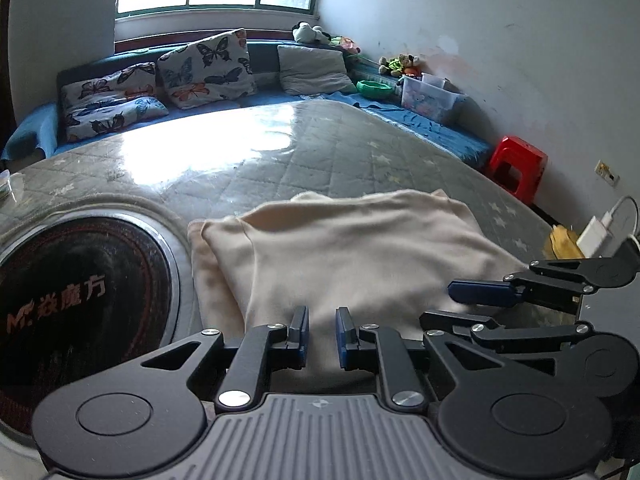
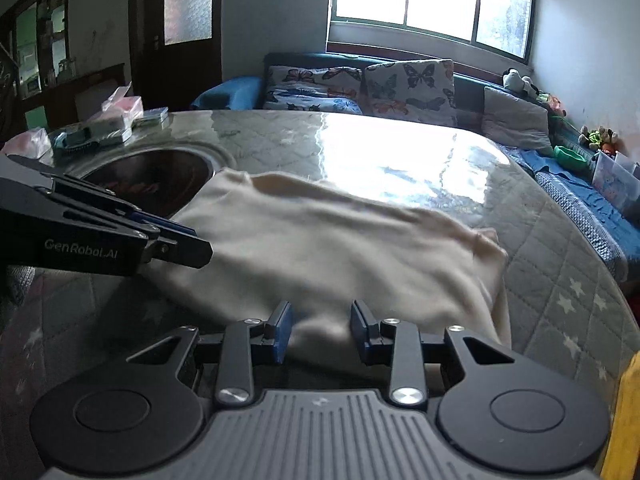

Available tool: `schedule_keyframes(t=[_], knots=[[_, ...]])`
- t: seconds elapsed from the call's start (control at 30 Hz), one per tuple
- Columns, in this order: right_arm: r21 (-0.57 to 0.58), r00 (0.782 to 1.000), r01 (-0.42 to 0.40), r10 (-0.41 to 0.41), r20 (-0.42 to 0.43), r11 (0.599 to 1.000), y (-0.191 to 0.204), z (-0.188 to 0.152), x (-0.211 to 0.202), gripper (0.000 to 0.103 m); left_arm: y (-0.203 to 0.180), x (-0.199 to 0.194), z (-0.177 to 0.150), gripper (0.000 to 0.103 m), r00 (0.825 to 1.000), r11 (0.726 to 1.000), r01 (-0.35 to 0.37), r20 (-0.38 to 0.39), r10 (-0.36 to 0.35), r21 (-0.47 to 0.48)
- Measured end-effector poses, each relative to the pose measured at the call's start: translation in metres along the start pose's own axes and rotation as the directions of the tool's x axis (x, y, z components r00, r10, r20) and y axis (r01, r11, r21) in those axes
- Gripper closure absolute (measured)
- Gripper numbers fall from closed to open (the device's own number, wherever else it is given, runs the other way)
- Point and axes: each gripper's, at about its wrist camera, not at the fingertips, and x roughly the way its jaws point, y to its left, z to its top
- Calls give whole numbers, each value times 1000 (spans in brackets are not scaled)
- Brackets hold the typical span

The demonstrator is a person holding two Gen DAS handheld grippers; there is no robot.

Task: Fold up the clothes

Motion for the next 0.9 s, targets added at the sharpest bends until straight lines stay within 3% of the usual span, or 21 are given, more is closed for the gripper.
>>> schedule_keyframes(t=[0.2, 0.33, 0.53, 0.77, 0.9], knots=[[30, 1000, -5, 4, 26, 1000, -7, -5, -22, 71, 3, -7, -14, 87, 1000, 1000, 7, -14, -7, -5], [78, 997, 44, -49, 61, 996, -23, 0, -27, 71, 5, -15, -12, 87, 1000, 1000, 0, 12, 0, -14], [158, 994, 106, -108, 5, 982, -49, -10, -15, 72, 19, -12, -9, 87, 1000, 998, -11, 14, 12, -65], [170, 994, 84, -94, 49, 982, -54, -4, -24, 72, 25, -17, -10, 87, 1000, 997, 7, 23, -5, -73], [204, 994, 81, -94, 54, 976, -65, 9, -4, 72, 29, -17, -8, 87, 1000, 996, 0, 27, 3, -90]])
